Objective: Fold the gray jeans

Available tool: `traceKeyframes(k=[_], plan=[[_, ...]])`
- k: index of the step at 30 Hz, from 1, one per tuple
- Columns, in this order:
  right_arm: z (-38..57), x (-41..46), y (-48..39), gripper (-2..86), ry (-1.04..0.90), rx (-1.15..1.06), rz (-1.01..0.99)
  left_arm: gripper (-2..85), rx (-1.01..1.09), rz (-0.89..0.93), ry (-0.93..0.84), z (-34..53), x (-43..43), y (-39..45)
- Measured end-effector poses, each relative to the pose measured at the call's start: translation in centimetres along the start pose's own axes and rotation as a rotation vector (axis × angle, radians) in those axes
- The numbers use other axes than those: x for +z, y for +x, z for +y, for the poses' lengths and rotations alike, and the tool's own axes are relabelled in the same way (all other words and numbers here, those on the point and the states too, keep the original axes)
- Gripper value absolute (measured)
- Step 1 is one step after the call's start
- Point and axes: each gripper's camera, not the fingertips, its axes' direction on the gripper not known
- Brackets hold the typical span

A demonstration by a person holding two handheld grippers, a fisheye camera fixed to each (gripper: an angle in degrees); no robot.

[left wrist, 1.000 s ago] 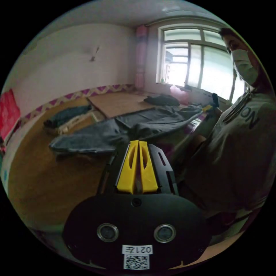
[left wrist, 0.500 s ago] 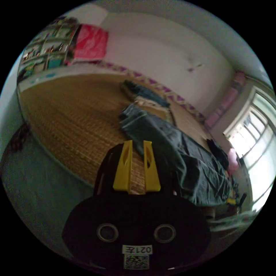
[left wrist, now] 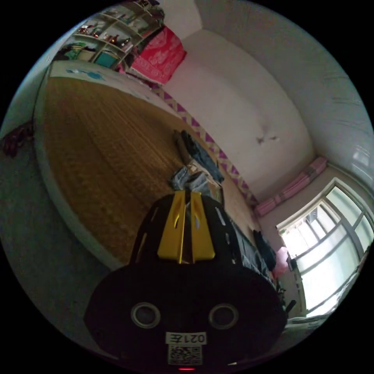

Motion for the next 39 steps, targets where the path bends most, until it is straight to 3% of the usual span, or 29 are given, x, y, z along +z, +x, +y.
traceKeyframes(k=[5, 12, 15, 18, 22, 24, 28, 31, 32, 35, 39], plan=[[0.4, 0.5, 0.4, 0.0, -0.008, 0.028, 0.005, -0.7, -0.132, -0.039, -0.039, 3.7, -1.8, -7.1], [-0.4, -0.6, -0.1, 3.2, -0.088, -0.039, -0.024, -0.6, -0.117, 0.029, -0.018, 3.8, -1.7, -7.9], [-0.6, -3.8, 0.1, 4.2, 0.016, -0.054, -0.054, -0.5, -0.11, 0.039, -0.044, 3.0, -0.9, -7.8], [-0.1, -6.9, 2.6, 4.1, 0.16, 0.055, -0.009, -0.3, -0.082, 0.007, -0.087, 2.0, 0.3, -6.9], [0.7, -8.3, 7.6, 6.6, 0.218, 0.314, 0.277, 0.7, -0.067, 0.025, -0.12, 1.5, 1.5, -5.8], [0.8, -8.7, 10.4, 9.8, 0.266, 0.422, 0.232, 2.3, -0.075, 0.067, -0.088, 1.8, 1.0, -5.6], [0.1, -7.8, 16.3, 12.1, 0.207, 0.659, 0.147, 4.8, -0.057, 0.039, -0.001, 2.5, -2.0, -3.5], [-0.4, -6.9, 18.2, 5.6, 0.141, 0.745, 0.137, 0.2, -0.019, -0.067, -0.01, 2.6, -3.5, -0.6], [-0.9, -6.7, 18.2, 0.6, 0.094, 0.734, 0.216, -0.4, 0.012, -0.138, -0.05, 2.5, -3.4, 1.0], [-2.3, -6.4, 17.9, -0.3, 0.0, 0.628, 0.265, -0.8, 0.17, -0.229, -0.123, 2.9, -2.0, 5.8], [-3.5, -7.9, 17.1, 0.8, 0.018, 0.612, 0.264, -0.9, 0.313, -0.113, -0.161, 3.8, 0.9, 10.7]])
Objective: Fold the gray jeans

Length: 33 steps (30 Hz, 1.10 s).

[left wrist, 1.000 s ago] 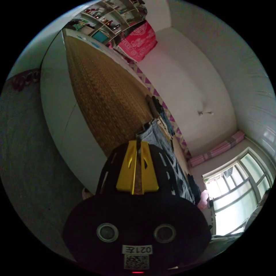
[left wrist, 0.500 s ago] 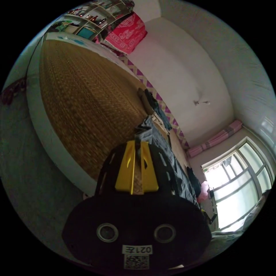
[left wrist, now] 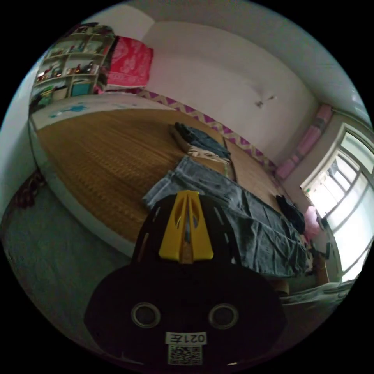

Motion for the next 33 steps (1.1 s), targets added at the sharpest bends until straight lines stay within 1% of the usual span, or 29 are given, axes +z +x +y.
traceKeyframes(k=[2, 4, 8, 11, 13, 15, 17, 18, 19, 22, 23, 24, 27, 29, 30, 32, 33], plan=[[0.4, -1.9, -0.3, 5.4, 0.061, 0.003, -0.174, -1.0, 0.023, 0.075, -0.056, -0.9, 2.4, 2.6], [0.9, -1.8, -0.8, 7.3, 0.032, 0.002, -0.222, -1.0, 0.023, 0.069, -0.116, -1.5, 4.5, 4.5], [2.3, 1.6, -2.4, 8.2, -0.086, -0.004, -0.15, -1.0, 0.095, 0.003, -0.207, -1.9, 9.2, 9.3], [2.7, 2.4, -2.7, 5.2, -0.053, 0.037, -0.105, -1.0, 0.092, -0.103, -0.229, -2.0, 11.8, 11.9], [2.7, 1.5, -2.3, 1.2, -0.021, 0.041, -0.126, -1.0, 0.115, -0.107, -0.209, -1.9, 12.8, 13.3], [2.9, -0.3, -1.3, 0.2, 0.033, 0.074, -0.196, -1.0, 0.143, -0.128, -0.203, -1.9, 14.0, 14.5], [3.6, -2.9, -1.2, 0.0, 0.093, 0.064, -0.18, -1.0, 0.187, -0.115, -0.248, -1.5, 15.9, 16.0], [3.9, -3.1, -1.3, 0.0, 0.092, 0.058, -0.17, -1.0, 0.196, -0.117, -0.275, -1.3, 16.6, 16.3], [4.3, -2.8, -1.5, 0.0, 0.075, 0.057, -0.139, -1.0, 0.21, -0.139, -0.313, -0.8, 17.8, 16.7], [5.6, 2.0, -1.5, 0.2, -0.044, 0.086, -0.098, -1.0, 0.242, -0.153, -0.268, -0.2, 17.5, 17.6], [6.3, 2.0, -1.1, 0.2, 0.017, 0.124, -0.134, -1.0, 0.246, -0.151, -0.263, -0.1, 17.5, 17.8], [6.4, 1.9, -1.0, 0.3, 0.023, 0.131, -0.15, -1.0, 0.247, -0.15, -0.262, -0.1, 17.5, 17.9], [6.7, 0.6, -1.9, 0.3, 0.049, 0.108, -0.156, -1.0, 0.263, -0.142, -0.26, 0.0, 17.5, 18.4], [6.8, -1.4, -3.2, 0.1, 0.114, 0.081, -0.159, -1.0, 0.287, -0.149, -0.255, 0.2, 17.4, 18.9], [6.7, -1.8, -3.7, 0.0, 0.133, 0.068, -0.152, -1.0, 0.296, -0.154, -0.254, 0.3, 17.3, 19.0], [5.8, -2.4, -6.1, -0.3, 0.197, -0.008, -0.073, -1.0, 0.32, -0.172, -0.24, 0.8, 17.0, 19.3], [5.4, -2.2, -6.8, -0.4, 0.195, -0.034, -0.063, -1.0, 0.324, -0.175, -0.234, 1.0, 16.9, 19.3]])
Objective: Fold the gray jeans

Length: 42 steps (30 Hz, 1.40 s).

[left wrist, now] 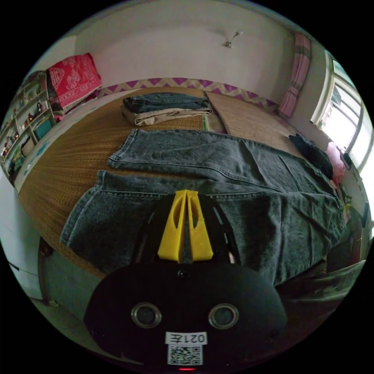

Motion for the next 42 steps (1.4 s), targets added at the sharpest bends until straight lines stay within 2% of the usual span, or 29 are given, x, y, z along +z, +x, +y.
traceKeyframes(k=[4, 11, 18, 21, 22, 24, 26, 28, 32, 35, 42], plan=[[-1.8, 7.9, -3.3, -0.5, -0.251, -0.175, 0.163, -1.0, -0.01, -0.004, 0.014, 0.5, -0.2, -0.3], [-1.1, 9.2, -5.8, -0.6, -0.219, -0.262, 0.263, -1.0, -0.108, 0.168, -0.045, -0.5, 0.7, -4.7], [-0.6, 10.3, -8.0, -0.5, -0.242, -0.281, 0.411, -0.9, -0.13, 0.237, -0.07, -0.1, 0.8, -7.5], [-1.0, 9.5, -6.3, -0.3, -0.236, -0.173, 0.338, -0.6, -0.173, 0.193, 0.011, 1.5, -1.5, -8.7], [-1.0, 8.7, -5.5, -0.1, -0.224, -0.134, 0.291, -0.3, -0.193, 0.207, 0.088, 2.8, -3.4, -9.4], [-0.7, 6.2, -4.8, 0.7, -0.158, -0.087, 0.261, 1.0, -0.241, 0.204, 0.176, 4.9, -6.3, -10.6], [0.8, 1.2, -4.8, 3.9, -0.006, -0.013, 0.262, 4.3, -0.332, 0.201, 0.238, 8.2, -9.7, -13.0], [2.8, -1.6, -4.3, 6.0, 0.041, 0.069, 0.206, 5.9, -0.426, 0.22, 0.283, 11.1, -11.7, -15.2], [8.7, -4.4, -1.3, 7.7, 0.066, 0.32, 0.098, 7.7, -0.699, 0.277, 0.28, 17.4, -12.1, -20.2], [11.9, -5.2, 0.9, 7.9, 0.089, 0.467, 0.069, 7.6, -0.794, 0.332, 0.266, 19.7, -10.3, -22.5], [15.3, -5.4, 3.9, 8.1, 0.128, 0.631, -0.026, 7.8, -0.811, 0.394, 0.28, 19.9, -8.1, -25.0]])
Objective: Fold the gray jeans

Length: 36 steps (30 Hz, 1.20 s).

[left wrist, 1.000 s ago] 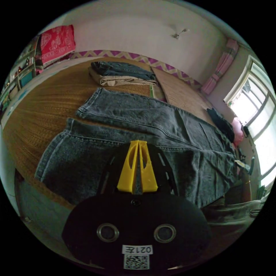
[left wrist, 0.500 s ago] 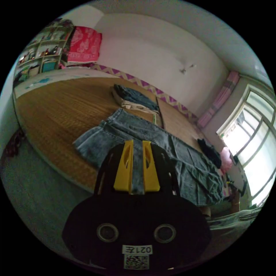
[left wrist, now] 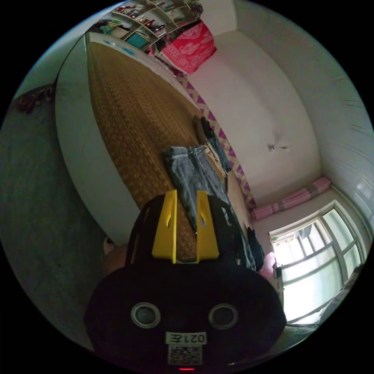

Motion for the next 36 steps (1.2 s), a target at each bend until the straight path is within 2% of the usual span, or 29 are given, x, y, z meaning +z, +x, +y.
traceKeyframes(k=[5, 11, 21, 27, 32, 36], plan=[[1.2, 0.0, 3.7, 9.0, -0.037, 0.138, -0.153, 7.3, 0.011, -0.012, -0.028, -0.3, 0.8, -1.0], [1.6, 0.9, 5.5, 9.8, -0.072, 0.175, -0.236, 6.5, 0.028, -0.027, -0.034, -1.3, 1.5, -1.3], [0.4, 2.4, 6.3, 6.9, -0.071, 0.182, -0.299, 6.0, 0.058, -0.059, -0.075, -3.3, 3.5, -0.7], [0.5, 0.7, 6.2, 2.7, -0.018, 0.154, -0.388, -0.3, 0.032, -0.04, -0.105, -4.5, 5.2, -1.2], [-0.2, 0.1, 6.7, 1.8, -0.01, 0.219, -0.521, -0.9, 0.096, -0.037, -0.108, -5.5, 6.0, 0.4], [-1.8, -0.4, 5.1, 1.6, -0.023, 0.178, -0.54, -0.9, 0.187, -0.018, -0.097, -6.8, 5.8, 4.1]])
